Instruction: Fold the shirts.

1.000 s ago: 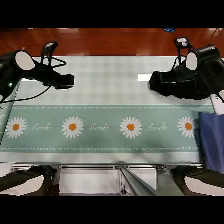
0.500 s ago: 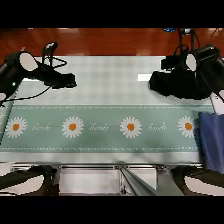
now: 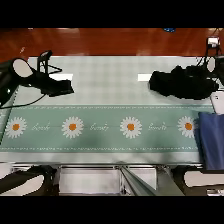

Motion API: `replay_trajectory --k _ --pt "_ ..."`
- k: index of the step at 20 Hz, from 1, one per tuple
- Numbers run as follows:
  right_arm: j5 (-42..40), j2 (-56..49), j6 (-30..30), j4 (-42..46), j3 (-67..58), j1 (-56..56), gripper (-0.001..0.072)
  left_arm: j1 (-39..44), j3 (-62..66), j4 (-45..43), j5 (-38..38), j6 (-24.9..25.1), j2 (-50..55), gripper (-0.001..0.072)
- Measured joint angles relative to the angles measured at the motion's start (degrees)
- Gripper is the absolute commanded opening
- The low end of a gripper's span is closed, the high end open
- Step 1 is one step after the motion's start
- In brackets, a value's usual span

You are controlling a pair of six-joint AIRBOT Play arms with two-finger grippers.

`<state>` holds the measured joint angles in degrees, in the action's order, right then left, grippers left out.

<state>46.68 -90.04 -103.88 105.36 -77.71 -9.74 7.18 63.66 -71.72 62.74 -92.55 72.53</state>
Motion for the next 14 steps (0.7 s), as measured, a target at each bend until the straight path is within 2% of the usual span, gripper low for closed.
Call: replay_trajectory --k 5,6,7,8,14 --pt "0.55 -6.95 5.79 -7.50 -1.03 -3.19 0.0411 1.88 -6.78 5.88 -3.17 -0.44 -4.28 0.0509" --pt "1.05 -8.02 6.95 -9.01 -1.51 -3.30 0.0389 2.14 -7.26 6.95 -3.41 -0.02 -4.57 0.0509" --pt "1.33 -8.76 7.58 -9.99 -1.90 -3.30 0.0243 2.34 -7.63 7.93 -3.89 0.57 -4.81 0.0509" --pt "2.05 -9.35 8.02 -10.95 -2.29 -3.30 0.0029 2.34 -7.87 8.52 -3.96 0.96 -4.96 0.0509" --pt "11.50 -7.89 11.15 -14.78 -9.68 -2.86 0.0025 -5.25 -8.35 10.01 -4.31 1.01 -8.79 0.0509"
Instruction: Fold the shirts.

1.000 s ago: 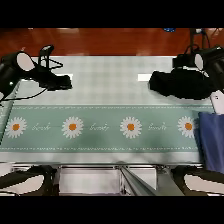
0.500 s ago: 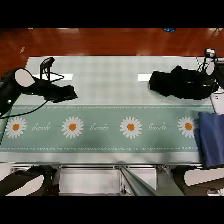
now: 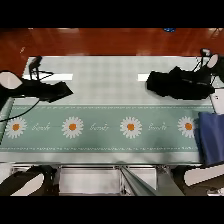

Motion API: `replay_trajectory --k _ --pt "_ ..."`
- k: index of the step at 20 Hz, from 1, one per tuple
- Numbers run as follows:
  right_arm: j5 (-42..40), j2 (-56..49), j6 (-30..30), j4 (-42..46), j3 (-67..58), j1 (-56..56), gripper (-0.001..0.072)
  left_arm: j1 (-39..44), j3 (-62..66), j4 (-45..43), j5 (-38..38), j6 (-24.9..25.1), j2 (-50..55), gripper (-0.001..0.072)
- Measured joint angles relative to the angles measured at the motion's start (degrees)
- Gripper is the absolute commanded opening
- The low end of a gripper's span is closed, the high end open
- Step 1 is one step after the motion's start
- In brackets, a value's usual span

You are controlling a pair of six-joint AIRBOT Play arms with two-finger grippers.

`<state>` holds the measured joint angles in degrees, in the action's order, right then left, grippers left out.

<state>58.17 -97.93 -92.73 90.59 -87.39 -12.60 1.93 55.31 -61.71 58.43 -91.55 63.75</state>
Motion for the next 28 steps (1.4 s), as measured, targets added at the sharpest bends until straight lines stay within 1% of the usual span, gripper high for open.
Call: replay_trajectory --k 3,6,10,15,18,22,25,28 --pt "1.16 6.27 2.36 -5.62 -6.14 1.46 0.0025 -5.14 -0.92 0.22 0.33 2.67 -5.46 0.0508" --pt "-0.39 14.91 4.63 -9.62 -11.93 4.72 0.0025 -8.22 -3.78 0.26 0.52 5.05 -11.28 0.0508" --pt "-1.29 24.39 5.99 -11.15 -18.95 10.34 0.0025 -9.42 -10.34 0.31 0.20 7.23 -18.62 0.0509" --pt "-0.94 30.77 7.45 -11.91 -26.75 20.70 0.0025 -10.23 -18.40 0.63 -1.79 9.27 -24.50 0.0508" --pt "-0.42 32.72 8.24 -12.00 -28.39 27.80 0.0025 -10.88 -19.82 1.03 -3.17 9.68 -26.82 0.0508" --pt "2.34 33.40 8.57 -12.28 -27.96 38.32 0.0025 -12.87 -19.80 1.29 -4.04 9.77 -29.38 0.0508" --pt "6.91 31.15 7.74 -12.44 -26.27 45.99 0.0025 -13.68 -19.74 1.99 -3.91 9.88 -30.47 0.0508" --pt "8.68 26.88 6.93 -14.84 -22.69 51.34 0.0025 -13.97 -19.71 3.37 -2.47 9.92 -30.88 0.0508"
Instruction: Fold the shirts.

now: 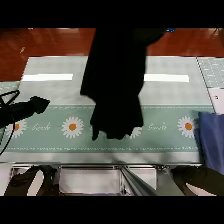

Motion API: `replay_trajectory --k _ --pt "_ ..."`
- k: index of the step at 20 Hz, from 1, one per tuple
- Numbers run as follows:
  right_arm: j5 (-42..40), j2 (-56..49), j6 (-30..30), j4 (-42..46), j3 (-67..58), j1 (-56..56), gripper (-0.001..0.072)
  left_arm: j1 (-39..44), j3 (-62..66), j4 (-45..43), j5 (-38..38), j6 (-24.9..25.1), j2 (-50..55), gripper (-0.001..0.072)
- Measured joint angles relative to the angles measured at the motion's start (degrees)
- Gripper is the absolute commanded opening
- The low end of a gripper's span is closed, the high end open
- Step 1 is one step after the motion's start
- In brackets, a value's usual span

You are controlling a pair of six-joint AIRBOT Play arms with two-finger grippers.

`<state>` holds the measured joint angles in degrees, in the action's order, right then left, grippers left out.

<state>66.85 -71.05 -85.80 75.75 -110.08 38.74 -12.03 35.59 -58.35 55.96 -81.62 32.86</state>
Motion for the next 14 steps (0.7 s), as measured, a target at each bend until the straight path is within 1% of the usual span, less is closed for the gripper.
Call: replay_trajectory --k 4,9,10,11,14 --pt "-2.47 -7.54 -0.66 -6.82 5.66 2.86 0.0025 -0.11 0.00 0.96 1.51 0.17 -0.24 0.0508" --pt "-8.33 -16.85 -0.90 -17.05 9.03 3.65 0.0026 0.28 -0.02 1.36 3.10 0.17 -0.11 0.0509" --pt "-9.22 -18.40 -1.01 -18.86 9.22 3.72 0.0128 0.61 0.00 1.36 3.26 0.17 0.04 0.0508" --pt "-9.79 -19.69 -1.09 -20.48 9.40 3.76 0.0415 1.05 0.00 1.40 3.52 0.17 0.31 0.0509" --pt "-9.31 -22.34 -2.27 -23.04 9.66 2.54 0.0408 1.86 0.00 1.40 3.76 0.17 1.57 0.0508"
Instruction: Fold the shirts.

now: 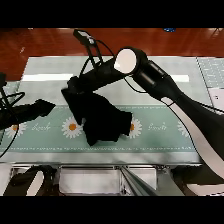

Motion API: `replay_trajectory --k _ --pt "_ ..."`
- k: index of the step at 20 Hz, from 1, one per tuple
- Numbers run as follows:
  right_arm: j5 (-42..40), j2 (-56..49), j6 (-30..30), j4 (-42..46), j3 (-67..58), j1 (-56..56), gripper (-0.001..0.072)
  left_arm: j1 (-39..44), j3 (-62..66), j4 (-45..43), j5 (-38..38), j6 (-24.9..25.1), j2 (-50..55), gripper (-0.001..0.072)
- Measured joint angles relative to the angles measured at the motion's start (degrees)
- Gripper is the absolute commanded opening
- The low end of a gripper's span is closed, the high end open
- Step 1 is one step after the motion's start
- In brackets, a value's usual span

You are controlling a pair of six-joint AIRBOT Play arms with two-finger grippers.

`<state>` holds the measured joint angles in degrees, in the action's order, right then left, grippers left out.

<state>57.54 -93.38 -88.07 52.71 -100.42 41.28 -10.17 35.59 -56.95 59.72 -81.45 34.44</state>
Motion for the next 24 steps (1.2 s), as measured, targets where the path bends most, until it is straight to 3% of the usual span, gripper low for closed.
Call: replay_trajectory --k 3,7,10,14,18,24 --pt "5.16 1.68 -1.40 3.17 0.15 -7.45 0.0407 -3.21 0.02 -0.22 0.55 0.00 0.87 0.0508" --pt "12.70 11.26 -2.99 12.15 5.73 -25.40 0.0407 -13.22 -0.72 0.00 5.25 1.03 2.62 0.0508" --pt "11.39 21.84 -3.17 12.46 21.07 -39.47 0.0407 -17.51 -3.76 3.08 8.31 2.21 7.39 0.0508" --pt "5.95 35.19 1.92 4.09 47.32 -52.63 0.0406 -19.34 -7.67 5.90 11.63 5.84 17.27 0.0508" --pt "3.91 42.27 7.06 -2.78 63.47 -57.09 0.0406 -19.26 -9.03 9.11 10.27 7.96 25.38 0.0508" --pt "3.54 44.76 9.31 -6.23 70.47 -54.58 0.0406 -9.88 -9.44 16.22 5.01 10.88 33.94 0.0508"
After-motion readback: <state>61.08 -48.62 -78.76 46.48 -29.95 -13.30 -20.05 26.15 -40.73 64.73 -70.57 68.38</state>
